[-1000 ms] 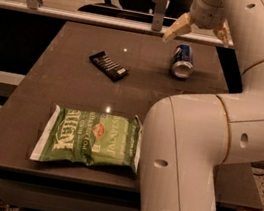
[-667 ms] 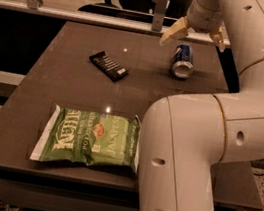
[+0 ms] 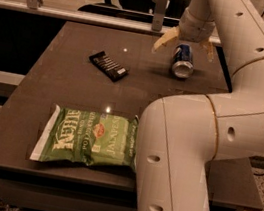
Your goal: Place pepsi can upright
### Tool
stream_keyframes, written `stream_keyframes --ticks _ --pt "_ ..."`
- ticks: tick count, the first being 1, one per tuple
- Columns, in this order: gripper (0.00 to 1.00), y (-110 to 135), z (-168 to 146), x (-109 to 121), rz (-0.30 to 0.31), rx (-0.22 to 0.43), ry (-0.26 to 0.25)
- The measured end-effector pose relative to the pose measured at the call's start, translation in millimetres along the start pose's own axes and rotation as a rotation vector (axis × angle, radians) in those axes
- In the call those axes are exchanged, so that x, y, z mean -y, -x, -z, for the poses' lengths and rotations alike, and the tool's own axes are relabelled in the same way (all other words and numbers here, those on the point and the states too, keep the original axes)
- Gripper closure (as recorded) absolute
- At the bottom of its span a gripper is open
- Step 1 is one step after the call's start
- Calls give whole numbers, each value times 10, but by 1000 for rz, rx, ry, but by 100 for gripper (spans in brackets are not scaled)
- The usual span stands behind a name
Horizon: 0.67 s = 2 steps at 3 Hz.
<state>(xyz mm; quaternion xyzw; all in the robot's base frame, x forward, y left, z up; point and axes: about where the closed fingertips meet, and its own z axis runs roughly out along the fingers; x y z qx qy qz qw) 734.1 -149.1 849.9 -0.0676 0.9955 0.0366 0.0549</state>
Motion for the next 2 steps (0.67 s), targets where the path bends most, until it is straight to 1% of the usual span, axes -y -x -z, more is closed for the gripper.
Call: stream_keyframes --ticks 1,2 --pt "0 -30 -116 -42 1 -28 26" --pt "19 -68 -173 -48 -3 -47 39"
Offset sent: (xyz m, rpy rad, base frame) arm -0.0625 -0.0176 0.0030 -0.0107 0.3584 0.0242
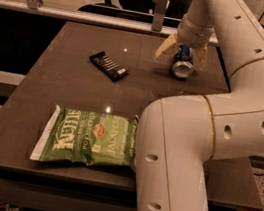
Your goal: Place pepsi can upright
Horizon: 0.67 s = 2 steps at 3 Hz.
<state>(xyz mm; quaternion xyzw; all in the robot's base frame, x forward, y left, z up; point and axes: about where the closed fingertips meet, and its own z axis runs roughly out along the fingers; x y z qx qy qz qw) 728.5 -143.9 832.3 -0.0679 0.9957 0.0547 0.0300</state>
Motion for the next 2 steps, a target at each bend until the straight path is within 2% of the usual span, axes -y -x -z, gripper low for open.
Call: stream_keyframes --ticks 2 --pt "65 -48 -23 23 -6 -18 4"
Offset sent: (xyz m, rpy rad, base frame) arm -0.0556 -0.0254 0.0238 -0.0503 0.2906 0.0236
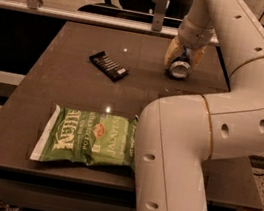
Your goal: Place pepsi can upright
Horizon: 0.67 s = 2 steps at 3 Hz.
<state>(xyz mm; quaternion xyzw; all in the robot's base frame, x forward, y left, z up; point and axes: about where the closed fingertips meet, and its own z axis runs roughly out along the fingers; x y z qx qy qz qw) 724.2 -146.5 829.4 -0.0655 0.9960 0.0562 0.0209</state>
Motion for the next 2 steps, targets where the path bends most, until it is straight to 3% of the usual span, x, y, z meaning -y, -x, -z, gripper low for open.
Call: stream_keyframes --ticks 1,2 --pt "88 -4 -7 0 4 -6 -6" --pt "100 -22 86 37 -1 3 -29"
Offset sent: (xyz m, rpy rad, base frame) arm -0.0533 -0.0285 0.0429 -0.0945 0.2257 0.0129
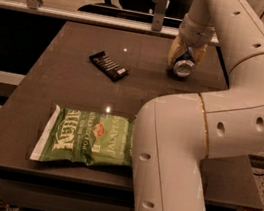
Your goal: Place pepsi can upright
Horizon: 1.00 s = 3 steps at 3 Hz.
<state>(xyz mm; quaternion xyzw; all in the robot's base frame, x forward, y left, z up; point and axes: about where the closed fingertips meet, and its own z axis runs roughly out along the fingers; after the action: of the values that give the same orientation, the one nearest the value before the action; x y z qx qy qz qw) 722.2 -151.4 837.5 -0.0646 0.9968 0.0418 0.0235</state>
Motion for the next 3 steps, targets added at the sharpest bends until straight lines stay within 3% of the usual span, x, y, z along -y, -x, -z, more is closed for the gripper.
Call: stream_keyframes --ticks 1,2,3 --pt "100 -34 128 48 -9 12 -24" --pt "100 -105 469 140 -23 60 -60" --pt "100 -118 942 199 -16 157 -112"
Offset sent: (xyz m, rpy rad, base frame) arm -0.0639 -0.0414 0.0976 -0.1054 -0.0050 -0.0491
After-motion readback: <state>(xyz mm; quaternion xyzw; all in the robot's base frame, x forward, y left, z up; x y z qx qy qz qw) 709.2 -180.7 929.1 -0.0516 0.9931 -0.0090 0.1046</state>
